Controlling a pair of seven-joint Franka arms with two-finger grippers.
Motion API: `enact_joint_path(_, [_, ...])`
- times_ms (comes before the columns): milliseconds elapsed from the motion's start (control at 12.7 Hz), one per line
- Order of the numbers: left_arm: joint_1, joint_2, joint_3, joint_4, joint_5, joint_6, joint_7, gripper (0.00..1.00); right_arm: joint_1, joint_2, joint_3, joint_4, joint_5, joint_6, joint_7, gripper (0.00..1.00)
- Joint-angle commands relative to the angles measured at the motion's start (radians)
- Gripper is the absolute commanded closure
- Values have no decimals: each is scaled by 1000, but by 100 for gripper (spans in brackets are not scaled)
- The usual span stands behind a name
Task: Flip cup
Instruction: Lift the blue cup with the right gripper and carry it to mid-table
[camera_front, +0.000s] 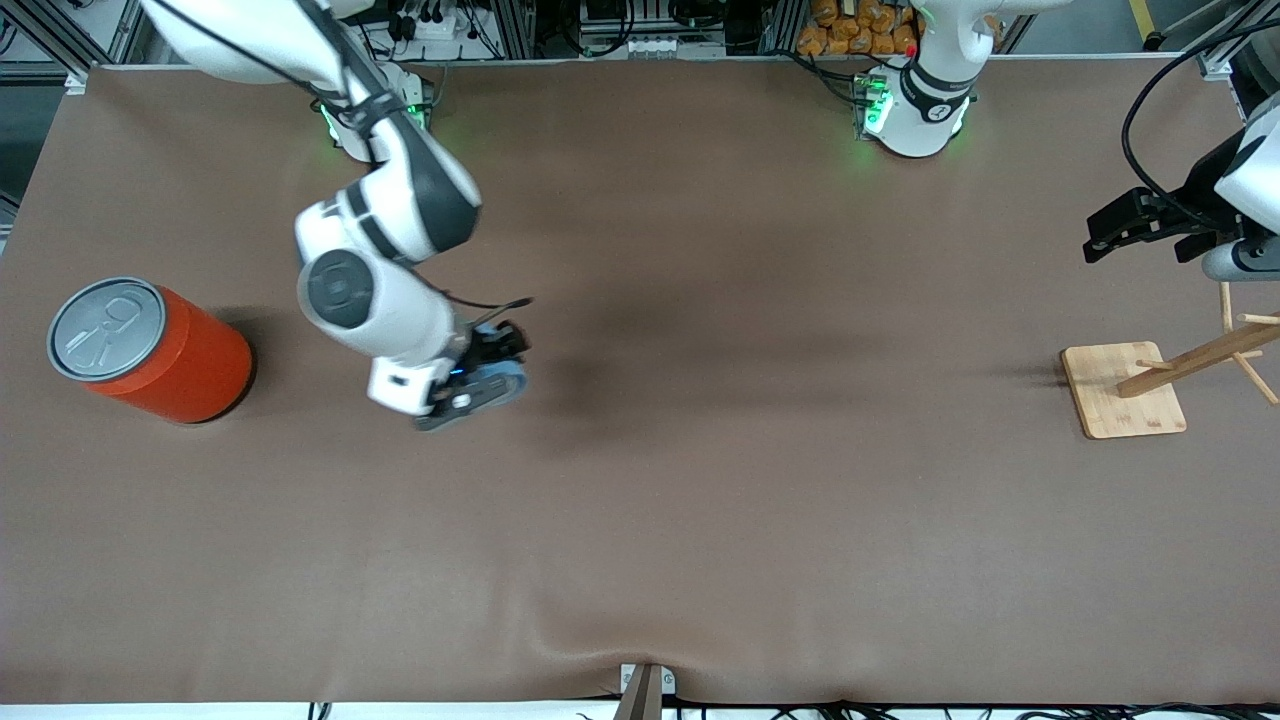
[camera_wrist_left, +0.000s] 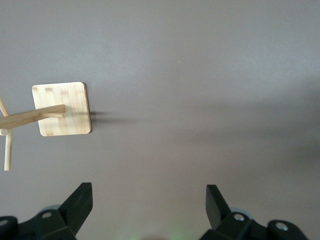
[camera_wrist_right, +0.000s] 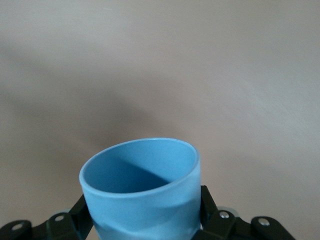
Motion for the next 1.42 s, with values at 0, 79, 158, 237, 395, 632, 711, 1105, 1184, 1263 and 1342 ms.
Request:
enact_joint_path(0, [5,0,-5,9,8,-12,-2,0,98,94,0,152,-69,-4,-88,100])
enact_joint_path(79, [5,0,-5,9,8,-10,-2,0,149,114,0,188,-95,18,-172,100])
enact_joint_path(158, [5,2,-5,9,8,-10,-2,0,187,134,-1,212,-119,52,-259,100])
enact_joint_path(237, [7,0,-5,9,8,-12,-2,0,224,142,-3,214,-167,83,-327,100])
enact_joint_path(395, [7,0,-5,9,9,-12,-3,0,260,172,-4,216,-279,101,-419,100])
enact_joint_path(632, [7,0,-5,9,9,-10,-3,0,344,222,-4,219,-338,105,-545,100])
enact_joint_path(711, [8,2,-5,9,9,-12,-3,0,385,237,-9,219,-343,118,-544,100])
enact_joint_path(1105, [8,2,-5,9,9,-12,-3,0,571,344,-112,225,-436,227,-374,100])
enact_joint_path(1184, [8,2,-5,9,9,-12,-3,0,579,355,-118,225,-438,227,-368,100])
enact_joint_path(1263, [8,2,-5,9,9,-12,-3,0,580,360,-118,225,-435,227,-358,100])
enact_joint_path(1342, [10,5,-5,7,9,-12,-3,0,590,372,-118,225,-436,227,-305,100])
